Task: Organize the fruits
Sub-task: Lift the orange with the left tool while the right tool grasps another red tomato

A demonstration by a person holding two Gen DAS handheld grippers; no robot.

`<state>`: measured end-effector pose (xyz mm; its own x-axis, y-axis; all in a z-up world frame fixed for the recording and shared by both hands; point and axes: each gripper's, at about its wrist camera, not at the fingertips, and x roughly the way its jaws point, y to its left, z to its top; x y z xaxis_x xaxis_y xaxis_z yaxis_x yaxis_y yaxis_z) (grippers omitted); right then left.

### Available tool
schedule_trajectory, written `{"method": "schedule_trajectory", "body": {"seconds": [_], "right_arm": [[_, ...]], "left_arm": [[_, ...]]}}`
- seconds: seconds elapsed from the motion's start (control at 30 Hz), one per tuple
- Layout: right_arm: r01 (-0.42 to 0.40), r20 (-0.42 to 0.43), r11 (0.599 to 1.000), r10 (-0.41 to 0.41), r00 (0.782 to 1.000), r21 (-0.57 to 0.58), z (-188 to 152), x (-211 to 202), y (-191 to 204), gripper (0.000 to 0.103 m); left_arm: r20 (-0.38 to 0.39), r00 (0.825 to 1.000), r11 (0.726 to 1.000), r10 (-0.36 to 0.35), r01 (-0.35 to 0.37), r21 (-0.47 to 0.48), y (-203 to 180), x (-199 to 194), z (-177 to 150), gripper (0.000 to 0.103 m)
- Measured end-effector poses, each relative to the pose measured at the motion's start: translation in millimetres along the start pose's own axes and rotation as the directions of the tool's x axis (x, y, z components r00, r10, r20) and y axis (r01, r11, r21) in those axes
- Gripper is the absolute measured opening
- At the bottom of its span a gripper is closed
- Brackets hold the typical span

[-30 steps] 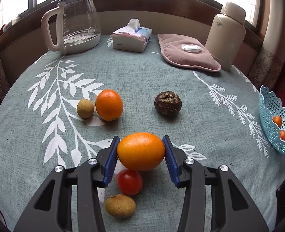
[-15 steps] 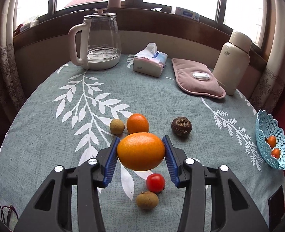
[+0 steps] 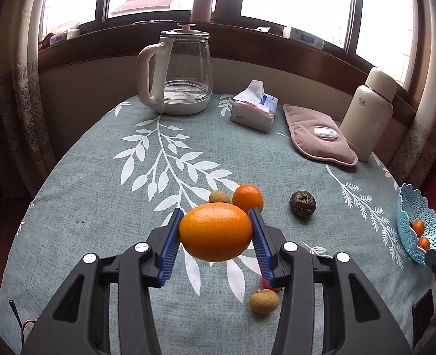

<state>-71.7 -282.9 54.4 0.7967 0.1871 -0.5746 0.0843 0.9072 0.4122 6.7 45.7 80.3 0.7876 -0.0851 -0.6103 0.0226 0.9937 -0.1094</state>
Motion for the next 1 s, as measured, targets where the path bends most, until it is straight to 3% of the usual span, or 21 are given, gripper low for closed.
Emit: {"method": "schedule_trajectory", "body": {"seconds": [0.13, 0.27, 0.53, 0.73, 1.0], "right_arm": [[-0.074, -0.074, 0.997, 0.074, 0.995, 0.009, -5, 24, 28, 0.079], [-0.155, -0.168, 0.988, 0.155, 0.974, 0.011, -12, 53, 60, 0.078], [-0.253, -0.302, 0.964, 0.219, 0.928, -0.077, -24, 98, 128, 0.056], [-0.280, -0.354, 0.951, 0.219, 0.909, -0.132, -28, 122, 161, 0.043], [-0.231, -0.358, 0.945, 0.138, 0.924, -0.232, -36, 140, 177, 0.039]], "left_arm": [[0.018, 1.000, 1.000, 0.007, -0.007, -0.004, 11, -6, 3, 0.046], [0.044, 0.998, 0.999, 0.041, -0.040, -0.012, 20, -9, 9, 0.046], [0.071, 0.997, 0.999, 0.029, -0.026, -0.047, 34, -12, 21, 0.046], [0.066, 0.998, 0.998, 0.024, -0.019, -0.067, 38, -6, 25, 0.046], [0.039, 0.999, 0.995, 0.031, -0.027, -0.098, 49, 5, 25, 0.046]]}}
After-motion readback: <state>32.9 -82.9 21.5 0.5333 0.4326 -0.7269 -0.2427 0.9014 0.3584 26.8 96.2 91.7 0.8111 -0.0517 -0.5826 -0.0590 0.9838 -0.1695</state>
